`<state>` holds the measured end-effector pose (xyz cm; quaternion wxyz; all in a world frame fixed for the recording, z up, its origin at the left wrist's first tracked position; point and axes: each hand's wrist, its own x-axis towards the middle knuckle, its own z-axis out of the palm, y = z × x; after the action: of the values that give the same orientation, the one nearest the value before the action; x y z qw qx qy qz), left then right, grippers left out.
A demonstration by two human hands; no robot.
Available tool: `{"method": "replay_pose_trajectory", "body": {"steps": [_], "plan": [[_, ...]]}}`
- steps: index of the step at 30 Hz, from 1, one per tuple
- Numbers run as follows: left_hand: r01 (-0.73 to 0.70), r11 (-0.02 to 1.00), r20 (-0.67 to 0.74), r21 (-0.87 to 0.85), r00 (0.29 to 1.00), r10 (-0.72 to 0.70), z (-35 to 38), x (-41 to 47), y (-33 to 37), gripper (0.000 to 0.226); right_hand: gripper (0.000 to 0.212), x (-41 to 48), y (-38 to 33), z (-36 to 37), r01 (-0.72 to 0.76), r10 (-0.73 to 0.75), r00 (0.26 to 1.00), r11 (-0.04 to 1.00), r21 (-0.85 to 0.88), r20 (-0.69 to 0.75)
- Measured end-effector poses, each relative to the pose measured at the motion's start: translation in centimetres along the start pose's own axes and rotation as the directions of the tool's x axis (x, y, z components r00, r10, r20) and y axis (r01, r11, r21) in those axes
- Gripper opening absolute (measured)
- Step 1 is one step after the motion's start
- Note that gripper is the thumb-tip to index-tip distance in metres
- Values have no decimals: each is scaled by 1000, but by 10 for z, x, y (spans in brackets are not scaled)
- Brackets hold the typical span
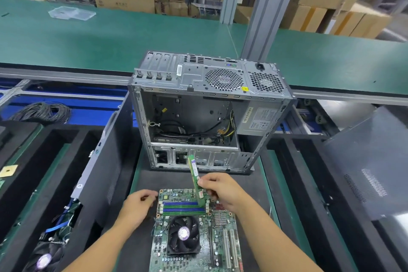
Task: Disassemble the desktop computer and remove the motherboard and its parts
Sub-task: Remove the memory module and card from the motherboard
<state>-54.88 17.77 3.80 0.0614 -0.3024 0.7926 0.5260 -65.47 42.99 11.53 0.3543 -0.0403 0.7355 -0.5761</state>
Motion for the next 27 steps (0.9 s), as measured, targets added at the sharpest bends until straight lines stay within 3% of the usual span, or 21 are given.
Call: {"method": "replay_pose_trajectory", "body": {"steps": [4, 8, 12, 14, 16, 19, 23, 27], "plan": [[-137, 984, 74, -110, 987, 146, 6, -8, 34, 24, 13, -12, 2, 6, -26, 26, 1000, 982, 185, 1], [-200, 957, 293, -211, 921, 257, 12, -23, 76, 20, 10, -32, -2, 17, -21, 37, 997, 976, 217, -68], [-38, 933, 640, -358, 717, 275, 25, -33, 103, 35, 9, -58, -6, 29, -18, 46, 996, 940, 340, -74], [27, 925, 731, -380, 621, 282, 35, -35, 105, 37, 10, -74, -5, 32, -14, 50, 995, 919, 394, -83], [71, 916, 766, -396, 576, 286, 47, -36, 101, 37, 11, -90, -1, 34, 3, 66, 988, 894, 448, -138], [2, 923, 769, -384, 554, 318, 68, -44, 101, 32, 2, -112, 13, 37, 55, 89, 953, 889, 455, -290], [-81, 919, 735, -386, 575, 360, 96, -59, 108, 20, 11, -133, 30, 30, 100, 75, 857, 947, 306, -509], [-34, 928, 733, -370, 602, 315, 122, -63, 116, 31, 18, -143, 41, 9, 94, 39, 839, 972, 215, -543]]}}
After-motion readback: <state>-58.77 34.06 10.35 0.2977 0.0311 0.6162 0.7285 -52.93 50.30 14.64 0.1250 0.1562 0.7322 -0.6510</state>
